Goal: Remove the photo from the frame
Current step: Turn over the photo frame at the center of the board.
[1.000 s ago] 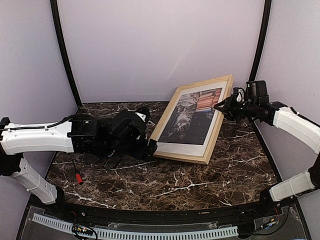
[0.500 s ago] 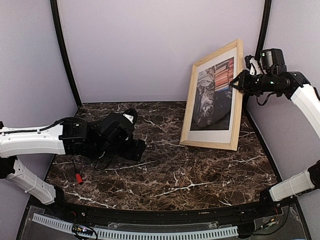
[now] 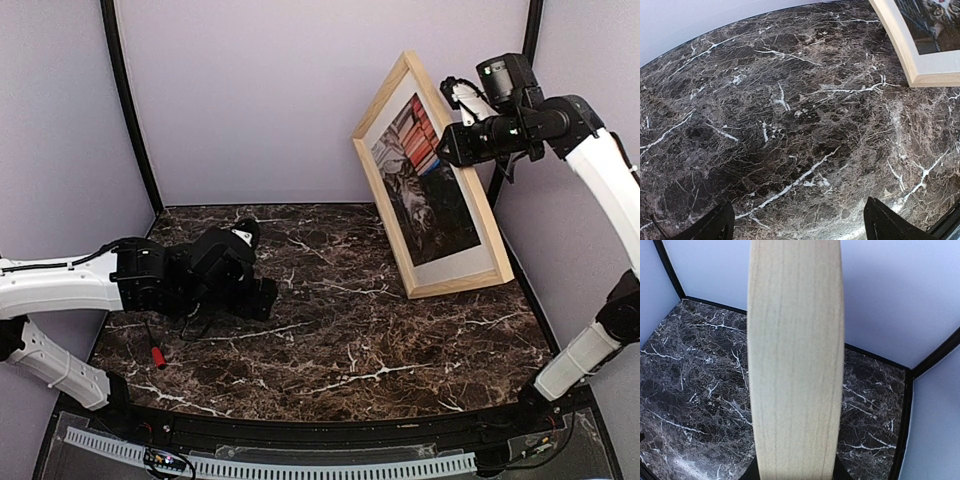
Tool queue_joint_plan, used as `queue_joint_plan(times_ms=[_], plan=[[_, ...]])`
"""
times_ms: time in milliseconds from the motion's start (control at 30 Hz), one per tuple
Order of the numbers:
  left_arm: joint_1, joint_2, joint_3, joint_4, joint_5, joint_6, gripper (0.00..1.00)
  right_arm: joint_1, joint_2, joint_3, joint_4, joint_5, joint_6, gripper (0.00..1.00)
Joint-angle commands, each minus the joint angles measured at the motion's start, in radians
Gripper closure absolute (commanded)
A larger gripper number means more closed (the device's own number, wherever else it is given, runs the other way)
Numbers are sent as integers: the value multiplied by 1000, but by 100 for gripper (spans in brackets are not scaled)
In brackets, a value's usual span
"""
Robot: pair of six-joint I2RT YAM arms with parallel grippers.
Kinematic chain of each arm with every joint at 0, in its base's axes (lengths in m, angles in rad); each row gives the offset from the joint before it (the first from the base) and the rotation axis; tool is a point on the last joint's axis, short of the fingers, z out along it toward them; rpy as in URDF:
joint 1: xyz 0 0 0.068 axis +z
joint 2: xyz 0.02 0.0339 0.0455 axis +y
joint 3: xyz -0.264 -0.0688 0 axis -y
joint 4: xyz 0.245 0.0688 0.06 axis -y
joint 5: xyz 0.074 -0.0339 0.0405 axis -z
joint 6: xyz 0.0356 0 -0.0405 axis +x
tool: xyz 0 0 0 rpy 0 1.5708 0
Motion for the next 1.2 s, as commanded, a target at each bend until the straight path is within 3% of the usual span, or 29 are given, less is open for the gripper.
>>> queue_joint_plan(times_ms=[0, 267, 500, 967, 1167], plan=[[41, -56, -28, -58, -24, -29, 7, 92, 22, 173, 150, 209, -137, 100], [108, -148, -73, -106, -7, -71, 7, 255, 120, 242, 128, 386, -282, 100], [142, -202, -58, -181, 2, -112, 7, 383, 209, 194, 114, 429, -299, 100], [284, -293, -38, -237, 170, -207, 12, 551, 301, 14, 238, 378, -248, 100], [316, -351, -30, -211, 230, -284, 15, 624, 318, -121, 373, 345, -187, 100]])
